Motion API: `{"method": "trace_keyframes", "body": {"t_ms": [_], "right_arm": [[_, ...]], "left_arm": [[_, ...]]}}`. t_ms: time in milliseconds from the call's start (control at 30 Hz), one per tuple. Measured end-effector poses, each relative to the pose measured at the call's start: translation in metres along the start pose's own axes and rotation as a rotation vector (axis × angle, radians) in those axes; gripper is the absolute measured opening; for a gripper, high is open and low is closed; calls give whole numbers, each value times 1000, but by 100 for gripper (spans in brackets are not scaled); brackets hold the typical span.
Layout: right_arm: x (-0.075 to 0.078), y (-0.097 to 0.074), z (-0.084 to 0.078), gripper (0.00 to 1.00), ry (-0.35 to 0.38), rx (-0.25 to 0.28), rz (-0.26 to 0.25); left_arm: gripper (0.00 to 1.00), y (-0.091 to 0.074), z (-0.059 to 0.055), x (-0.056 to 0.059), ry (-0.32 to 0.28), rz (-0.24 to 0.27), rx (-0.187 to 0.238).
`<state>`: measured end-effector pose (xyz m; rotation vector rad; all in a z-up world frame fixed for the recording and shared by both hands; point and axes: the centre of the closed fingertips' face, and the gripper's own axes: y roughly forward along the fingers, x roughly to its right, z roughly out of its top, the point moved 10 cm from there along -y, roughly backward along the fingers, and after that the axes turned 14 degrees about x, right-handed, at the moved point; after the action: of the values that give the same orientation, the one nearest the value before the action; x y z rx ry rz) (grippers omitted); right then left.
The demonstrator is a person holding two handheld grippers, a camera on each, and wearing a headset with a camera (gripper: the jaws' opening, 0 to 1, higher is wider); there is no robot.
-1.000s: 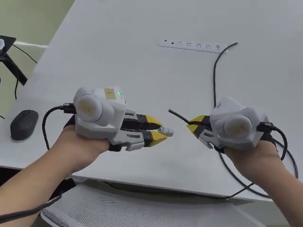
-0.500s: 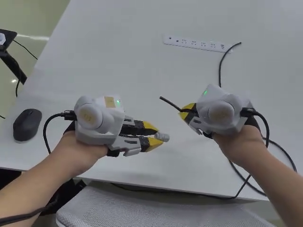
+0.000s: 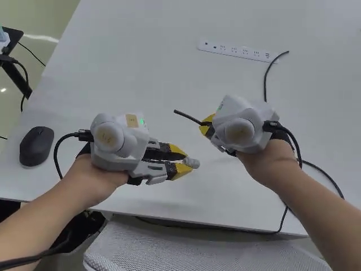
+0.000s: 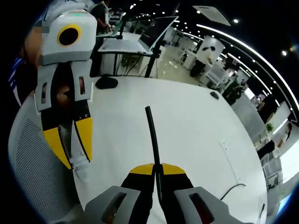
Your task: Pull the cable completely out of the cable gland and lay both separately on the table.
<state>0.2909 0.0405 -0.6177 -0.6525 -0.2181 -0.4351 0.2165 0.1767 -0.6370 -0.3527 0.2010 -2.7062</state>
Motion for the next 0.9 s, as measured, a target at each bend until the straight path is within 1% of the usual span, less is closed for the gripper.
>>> {"method": "trace_keyframes", "body": {"t_ms": [133,200,267,300,333,433,567,600,667,700,733,767,900], "right_arm": [[-6,12,6,0,-21,-5,18],[-8,19,9,0,-24,-6,30],[-9,23,9,0,-27,-3,38],[-10,30,9,0,-38,-14,45],[-10,32,10,0,-39,-18,48],[-11,42,12,0,-31,-19,57],[-17,58,10,0,-24,-31,91],[-19,63,9,0,-15,-34,108],[-21,70,9,0,-10,-34,120],[-23,75,8,0,-6,-35,130],[-25,80,8,0,3,-39,143],[-26,83,7,0,6,-40,148],[-31,97,2,0,13,-59,170]], "left_arm": [[15,-7,-6,-6,-1,7,15],[15,-10,-6,-6,-2,14,26],[15,-12,-9,-7,-4,15,23],[15,-14,-12,-9,1,16,20],[15,-15,-14,-10,3,17,18],[15,-20,-19,-14,2,21,19],[15,-26,-29,-23,-14,39,40],[15,-28,-32,-26,-18,46,40],[15,-31,-36,-29,-16,54,36],[15,-33,-40,-33,-12,61,29],[15,-34,-41,-34,-13,64,28],[15,-36,-45,-38,-15,69,27],[15,-41,-55,-46,-29,83,16]]}}
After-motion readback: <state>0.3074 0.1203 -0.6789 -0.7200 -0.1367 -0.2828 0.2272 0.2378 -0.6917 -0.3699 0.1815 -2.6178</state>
